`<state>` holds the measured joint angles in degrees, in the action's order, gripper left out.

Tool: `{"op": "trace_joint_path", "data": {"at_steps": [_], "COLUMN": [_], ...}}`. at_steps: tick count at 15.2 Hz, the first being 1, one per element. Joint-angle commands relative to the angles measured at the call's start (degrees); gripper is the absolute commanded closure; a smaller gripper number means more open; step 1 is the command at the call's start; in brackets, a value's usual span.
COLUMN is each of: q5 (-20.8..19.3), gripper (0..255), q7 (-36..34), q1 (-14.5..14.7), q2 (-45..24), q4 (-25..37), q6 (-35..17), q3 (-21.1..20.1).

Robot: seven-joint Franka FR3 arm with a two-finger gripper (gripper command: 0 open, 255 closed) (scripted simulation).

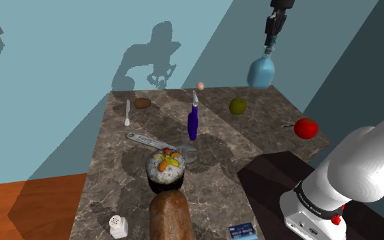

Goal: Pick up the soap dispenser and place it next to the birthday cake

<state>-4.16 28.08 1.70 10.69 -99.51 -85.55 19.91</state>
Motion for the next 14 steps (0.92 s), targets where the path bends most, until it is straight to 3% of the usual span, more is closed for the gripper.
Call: {"op": "trace_joint_path", "data": {"at_steps": [1, 14], "q5": [-0.68, 2.79], "gripper": [255, 255], "q7": [-3.06, -21.26], "q1": [0.89, 5.82], "q2": [3.85, 17.16], "q4": [-3.24, -12.96], "q6": [0.54, 4.66], "q3": [-1.93, -15.19]}}
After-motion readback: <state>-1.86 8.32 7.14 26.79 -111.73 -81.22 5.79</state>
